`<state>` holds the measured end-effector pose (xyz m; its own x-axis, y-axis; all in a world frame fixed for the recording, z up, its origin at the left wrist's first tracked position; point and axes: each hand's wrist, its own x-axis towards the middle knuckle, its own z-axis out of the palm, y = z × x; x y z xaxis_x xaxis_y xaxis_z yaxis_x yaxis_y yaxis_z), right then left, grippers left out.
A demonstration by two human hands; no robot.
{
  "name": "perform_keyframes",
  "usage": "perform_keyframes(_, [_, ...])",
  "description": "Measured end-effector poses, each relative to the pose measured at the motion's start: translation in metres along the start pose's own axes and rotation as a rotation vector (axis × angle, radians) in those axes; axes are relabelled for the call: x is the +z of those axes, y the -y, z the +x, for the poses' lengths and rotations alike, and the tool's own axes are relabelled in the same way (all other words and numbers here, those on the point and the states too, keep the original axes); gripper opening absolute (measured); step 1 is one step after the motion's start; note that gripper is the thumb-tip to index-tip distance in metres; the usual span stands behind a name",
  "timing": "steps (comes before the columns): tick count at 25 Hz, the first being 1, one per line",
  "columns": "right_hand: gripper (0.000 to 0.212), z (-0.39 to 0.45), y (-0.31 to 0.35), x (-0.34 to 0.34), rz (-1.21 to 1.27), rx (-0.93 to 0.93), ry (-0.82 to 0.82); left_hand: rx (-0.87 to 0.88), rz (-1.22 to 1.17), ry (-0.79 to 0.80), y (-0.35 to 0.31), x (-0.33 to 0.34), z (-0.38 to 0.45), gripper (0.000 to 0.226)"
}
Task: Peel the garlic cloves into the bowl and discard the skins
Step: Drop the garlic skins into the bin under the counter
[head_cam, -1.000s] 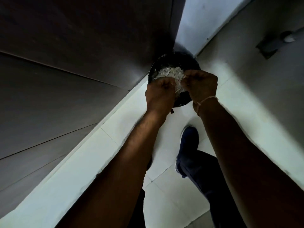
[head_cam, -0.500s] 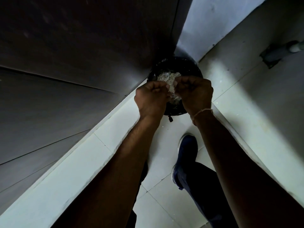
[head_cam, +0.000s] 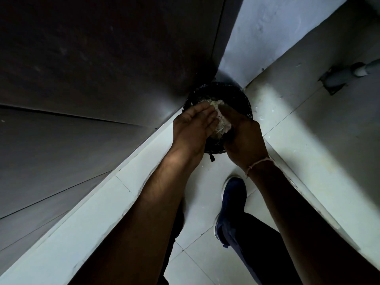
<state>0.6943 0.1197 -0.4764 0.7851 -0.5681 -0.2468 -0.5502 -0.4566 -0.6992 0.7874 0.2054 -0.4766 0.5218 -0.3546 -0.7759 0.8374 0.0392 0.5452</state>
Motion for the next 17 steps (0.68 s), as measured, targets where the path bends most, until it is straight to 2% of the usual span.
perform_keyframes(2, [0.053, -0.001, 0.002, 0.004, 0.009, -0.103, 0.037, -0.003, 0.019, 0.002, 0.001, -0.002, 0.001, 0.028])
perform_keyframes(4, [0.053, -0.004, 0.004, 0.003, 0.026, -0.102, 0.067, -0.004, 0.027, 0.001, 0.001, -0.002, -0.002, 0.027])
perform_keyframes(6, [0.054, -0.008, 0.006, 0.003, -0.018, -0.078, -0.038, -0.014, -0.020, 0.000, 0.001, -0.003, -0.004, 0.028])
perform_keyframes(7, [0.053, -0.009, 0.007, 0.003, -0.044, -0.128, -0.086, -0.014, -0.026, 0.003, 0.001, -0.004, -0.004, 0.028])
perform_keyframes(9, [0.052, -0.011, 0.005, 0.003, -0.066, -0.179, -0.073, -0.012, -0.005, 0.003, -0.001, -0.004, -0.004, 0.027])
perform_keyframes(11, [0.051, -0.008, 0.000, -0.001, -0.080, -0.085, -0.032, -0.016, -0.004, 0.005, -0.002, -0.005, -0.007, 0.028])
perform_keyframes(12, [0.051, -0.008, -0.001, -0.002, -0.092, -0.058, -0.070, -0.015, -0.007, 0.011, -0.002, -0.004, -0.008, 0.028])
perform_keyframes(15, [0.042, -0.013, 0.000, 0.001, -0.058, -0.193, -0.155, -0.014, 0.020, 0.024, 0.001, -0.004, -0.008, 0.025])
perform_keyframes(17, [0.035, -0.012, -0.002, 0.000, -0.059, -0.158, -0.133, -0.032, 0.019, 0.019, 0.002, -0.003, -0.009, 0.023])
